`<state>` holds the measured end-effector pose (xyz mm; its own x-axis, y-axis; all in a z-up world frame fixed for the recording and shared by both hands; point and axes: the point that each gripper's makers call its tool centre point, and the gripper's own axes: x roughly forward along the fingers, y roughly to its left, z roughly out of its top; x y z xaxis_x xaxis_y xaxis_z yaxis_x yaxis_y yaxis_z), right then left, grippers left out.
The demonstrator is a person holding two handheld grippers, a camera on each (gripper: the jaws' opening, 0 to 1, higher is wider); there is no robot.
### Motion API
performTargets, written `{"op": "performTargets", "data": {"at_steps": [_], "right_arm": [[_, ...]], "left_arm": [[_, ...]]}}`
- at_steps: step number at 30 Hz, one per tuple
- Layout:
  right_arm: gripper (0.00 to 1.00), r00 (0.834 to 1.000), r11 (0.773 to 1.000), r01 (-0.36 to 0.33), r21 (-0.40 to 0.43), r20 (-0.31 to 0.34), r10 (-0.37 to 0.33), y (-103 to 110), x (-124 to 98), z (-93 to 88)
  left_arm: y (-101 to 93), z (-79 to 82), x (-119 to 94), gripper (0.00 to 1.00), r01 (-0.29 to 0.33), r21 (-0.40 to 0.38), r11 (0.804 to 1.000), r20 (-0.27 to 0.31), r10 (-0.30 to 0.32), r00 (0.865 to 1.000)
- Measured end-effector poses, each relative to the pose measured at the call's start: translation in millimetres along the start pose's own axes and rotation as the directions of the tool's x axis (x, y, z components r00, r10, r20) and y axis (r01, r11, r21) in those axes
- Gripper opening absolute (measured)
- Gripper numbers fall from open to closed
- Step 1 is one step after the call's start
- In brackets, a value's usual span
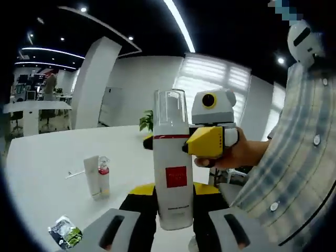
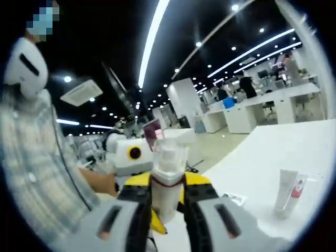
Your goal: Arrange the skincare products in the storage area until every visible bottle or jar stands upright without overlapping.
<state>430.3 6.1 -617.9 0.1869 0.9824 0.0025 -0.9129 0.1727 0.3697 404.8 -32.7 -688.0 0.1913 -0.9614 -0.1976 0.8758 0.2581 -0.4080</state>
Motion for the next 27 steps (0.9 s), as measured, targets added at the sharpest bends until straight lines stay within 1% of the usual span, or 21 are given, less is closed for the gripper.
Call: {"op": "performTargets", "data": {"at_steps": [1, 2, 3, 4, 5, 7, 9, 10, 12, 13, 15, 17, 18, 19, 20, 21, 22, 24, 25, 26, 27], "right_arm": [[0.20, 0.998, 0.998, -0.061, 0.008, 0.001, 0.061, 9, -1, 2.1], [0.20, 0.998, 0.998, -0.061, -0.002, -0.005, 0.061, 8, -2, 2.3], [0.20, 0.995, 0.995, -0.097, 0.014, -0.012, 0.098, 13, -3, 2.4], [0.20, 0.994, 0.994, -0.111, 0.016, -0.019, 0.112, 16, -3, 2.0], [0.20, 0.994, 0.994, -0.104, 0.010, -0.012, 0.105, 14, -3, 3.7], [0.20, 0.989, 0.988, -0.150, 0.026, 0.006, 0.150, 20, -5, 6.7], [0.20, 0.984, 0.983, -0.177, 0.041, 0.031, 0.176, 24, -7, 11.4], [0.20, 0.982, 0.982, -0.185, 0.044, 0.041, 0.183, 25, -8, 13.4], [0.20, 0.983, 0.983, -0.182, 0.035, 0.042, 0.180, 27, -7, 13.9], [0.20, 0.983, 0.983, -0.180, 0.035, 0.039, 0.178, 26, -7, 13.3], [0.21, 0.986, 0.986, -0.164, 0.028, 0.043, 0.162, 24, -5, 12.6], [0.21, 0.990, 0.991, -0.133, 0.015, 0.051, 0.132, 20, -4, 11.8], [0.21, 0.993, 0.994, -0.106, 0.015, 0.059, 0.105, 17, -3, 12.6], [0.21, 0.996, 0.997, -0.069, 0.026, 0.065, 0.067, 11, -3, 13.3], [0.21, 0.996, 0.998, -0.055, 0.031, 0.067, 0.053, 9, -2, 13.3], [0.21, 0.997, 0.999, -0.026, 0.031, 0.070, 0.024, 5, -2, 13.4], [0.20, 0.998, 1.000, 0.007, 0.028, 0.063, -0.009, 0, -1, 12.6], [0.20, 0.998, 1.000, 0.026, 0.014, 0.053, -0.027, 0, 1, 11.2], [0.20, 0.998, 0.999, 0.054, 0.004, 0.036, -0.054, -3, 2, 8.4], [0.20, 0.997, 0.998, 0.069, 0.001, 0.033, -0.069, -4, 3, 7.7], [0.21, 0.996, 0.997, 0.080, 0.005, 0.030, -0.080, -5, 5, 6.4]], "left_arm": [[-10.8, -3.4, 1, 0.27, 0.061, -0.037, 0.997, -0.021, -0.062, 0.998], [-13.6, -0.3, 2, 0.28, 0.071, -0.018, 0.997, -0.006, -0.071, 0.997], [-14.8, 1.9, 3, 0.29, 0.072, 0.015, 0.997, 0.004, -0.072, 0.997], [-19.6, 4.1, 3, 0.29, 0.097, 0.015, 0.995, 0.012, -0.097, 0.995], [-20.9, 5.5, 4, 0.29, 0.099, 0.004, 0.995, 0.019, -0.099, 0.995], [-30.1, 12.7, 4, 0.29, 0.160, -0.035, 0.987, 0.054, -0.158, 0.986], [-35.9, 19.0, 2, 0.28, 0.195, -0.090, 0.977, 0.082, -0.188, 0.979], [-40.9, 22.0, 1, 0.28, 0.229, -0.114, 0.967, 0.096, -0.219, 0.971], [-36.6, 21.5, 1, 0.27, 0.198, -0.092, 0.976, 0.085, -0.190, 0.978], [-36.9, 19.7, 1, 0.27, 0.186, -0.094, 0.978, 0.067, -0.180, 0.981], [-31.6, 18.2, 3, 0.27, 0.149, -0.099, 0.984, 0.060, -0.144, 0.988], [-26.7, 18.5, 3, 0.26, 0.118, -0.103, 0.988, 0.065, -0.111, 0.992], [-18.4, 20.6, 4, 0.26, 0.065, -0.106, 0.992, 0.080, -0.057, 0.995], [-14.5, 21.7, 4, 0.26, 0.042, -0.112, 0.993, 0.087, -0.032, 0.996], [-8.2, 23.6, 4, 0.26, 0.007, -0.124, 0.992, 0.101, 0.006, 0.995], [-4.9, 24.1, 3, 0.26, -0.013, -0.126, 0.992, 0.104, 0.026, 0.994], [1.7, 23.5, 3, 0.26, -0.063, -0.121, 0.991, 0.100, 0.076, 0.992], [4.1, 22.5, 4, 0.26, -0.093, -0.122, 0.988, 0.087, 0.104, 0.991], [10.5, 21.1, 4, 0.26, -0.148, -0.105, 0.983, 0.072, 0.156, 0.985], [13.6, 18.7, 4, 0.26, -0.179, -0.089, 0.980, 0.051, 0.184, 0.982], [17.4, 15.6, 4, 0.26, -0.223, -0.046, 0.974, 0.023, 0.225, 0.974]]}}
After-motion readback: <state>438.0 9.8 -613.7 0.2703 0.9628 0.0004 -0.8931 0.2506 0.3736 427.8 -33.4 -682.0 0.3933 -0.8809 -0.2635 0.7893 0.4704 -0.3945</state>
